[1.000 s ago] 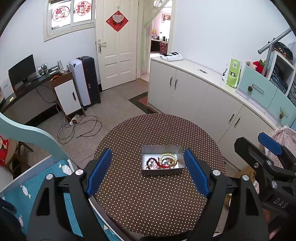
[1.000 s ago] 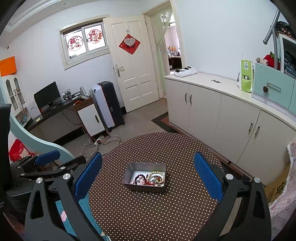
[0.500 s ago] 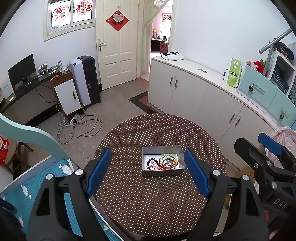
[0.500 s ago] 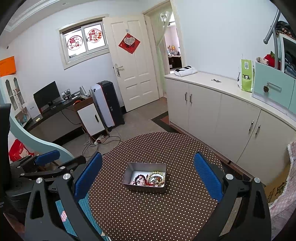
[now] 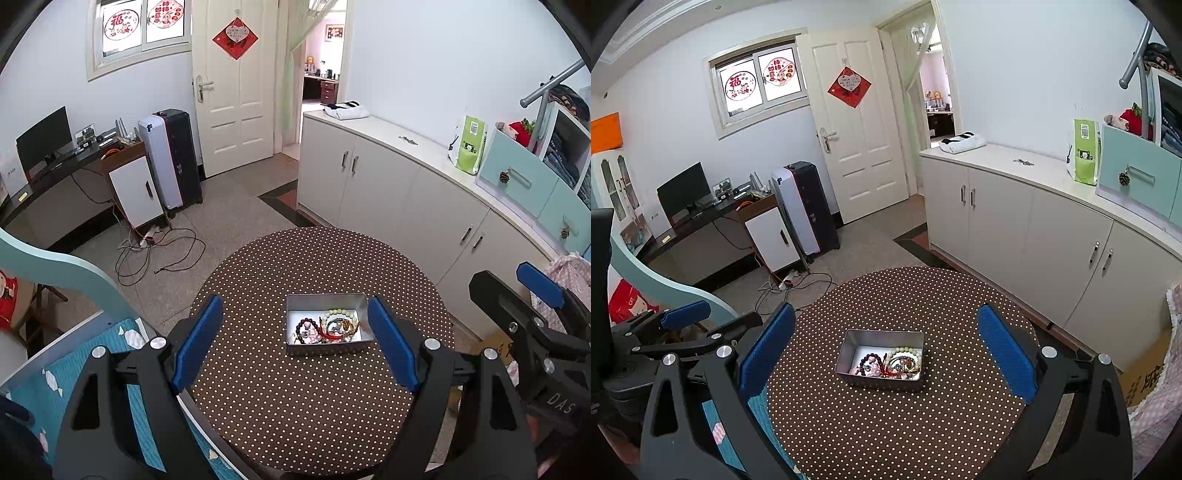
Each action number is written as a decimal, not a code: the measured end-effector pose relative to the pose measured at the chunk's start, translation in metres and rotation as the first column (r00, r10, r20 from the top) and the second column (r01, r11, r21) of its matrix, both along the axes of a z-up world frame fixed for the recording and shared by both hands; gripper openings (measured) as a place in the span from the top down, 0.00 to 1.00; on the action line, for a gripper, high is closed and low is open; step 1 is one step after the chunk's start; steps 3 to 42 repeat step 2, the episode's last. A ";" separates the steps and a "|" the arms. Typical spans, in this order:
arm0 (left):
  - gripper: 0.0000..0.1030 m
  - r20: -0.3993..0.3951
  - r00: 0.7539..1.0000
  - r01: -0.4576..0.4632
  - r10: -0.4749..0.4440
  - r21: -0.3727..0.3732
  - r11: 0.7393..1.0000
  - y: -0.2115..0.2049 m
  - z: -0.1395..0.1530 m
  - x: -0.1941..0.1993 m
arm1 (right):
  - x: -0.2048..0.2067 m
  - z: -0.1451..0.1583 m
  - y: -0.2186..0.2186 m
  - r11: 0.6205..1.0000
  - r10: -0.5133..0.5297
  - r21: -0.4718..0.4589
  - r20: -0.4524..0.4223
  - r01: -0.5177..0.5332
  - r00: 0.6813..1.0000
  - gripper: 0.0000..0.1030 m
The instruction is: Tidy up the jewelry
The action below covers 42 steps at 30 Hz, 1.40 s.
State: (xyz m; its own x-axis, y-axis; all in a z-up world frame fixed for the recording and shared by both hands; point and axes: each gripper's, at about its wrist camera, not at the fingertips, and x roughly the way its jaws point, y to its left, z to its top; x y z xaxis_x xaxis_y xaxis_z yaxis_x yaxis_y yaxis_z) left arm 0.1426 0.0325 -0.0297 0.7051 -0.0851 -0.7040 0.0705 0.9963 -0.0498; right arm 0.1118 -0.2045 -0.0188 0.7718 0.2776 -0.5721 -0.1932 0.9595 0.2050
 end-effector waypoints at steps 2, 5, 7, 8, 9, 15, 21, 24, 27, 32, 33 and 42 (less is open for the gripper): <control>0.21 -0.005 1.000 -0.001 0.001 0.000 1.000 0.000 -0.001 0.003 | 0.003 0.000 0.000 1.000 0.003 0.001 -0.003 -0.003 1.000 0.07; 0.21 -0.005 1.000 -0.001 0.001 0.000 1.000 0.000 -0.001 0.003 | 0.003 0.000 0.000 1.000 0.003 0.001 -0.003 -0.003 1.000 0.07; 0.21 -0.005 1.000 -0.001 0.001 0.000 1.000 0.000 -0.001 0.003 | 0.003 0.000 0.000 1.000 0.003 0.001 -0.003 -0.003 1.000 0.07; 0.21 -0.005 1.000 -0.001 0.001 0.000 1.000 0.000 -0.001 0.003 | 0.003 0.000 0.000 1.000 0.003 0.001 -0.003 -0.003 1.000 0.07; 0.21 -0.005 1.000 -0.001 0.001 0.000 1.000 0.000 -0.001 0.003 | 0.003 0.000 0.000 1.000 0.003 0.001 -0.003 -0.003 1.000 0.07; 0.21 -0.005 1.000 -0.001 0.001 0.000 1.000 0.000 -0.001 0.003 | 0.003 0.000 0.000 1.000 0.003 0.001 -0.003 -0.003 1.000 0.07; 0.21 -0.005 1.000 -0.001 0.001 0.000 1.000 0.000 -0.001 0.003 | 0.003 0.000 0.000 1.000 0.003 0.001 -0.003 -0.003 1.000 0.07; 0.21 -0.005 1.000 -0.001 0.001 0.000 1.000 0.000 -0.001 0.003 | 0.003 0.000 0.000 1.000 0.003 0.001 -0.003 -0.003 1.000 0.07; 0.21 -0.005 1.000 -0.001 0.001 0.000 1.000 0.000 -0.001 0.003 | 0.003 0.000 0.000 1.000 0.003 0.001 -0.003 -0.003 1.000 0.07; 0.21 -0.005 1.000 -0.001 0.001 0.000 1.000 0.000 -0.001 0.003 | 0.003 0.000 0.000 1.000 0.003 0.001 -0.003 -0.003 1.000 0.07; 0.21 -0.005 1.000 -0.001 0.001 0.000 1.000 0.000 -0.001 0.003 | 0.003 0.000 0.000 1.000 0.003 0.001 -0.003 -0.003 1.000 0.07; 0.21 -0.005 1.000 -0.001 0.001 0.000 1.000 0.000 -0.001 0.003 | 0.003 0.000 0.000 1.000 0.003 0.001 -0.003 -0.003 1.000 0.07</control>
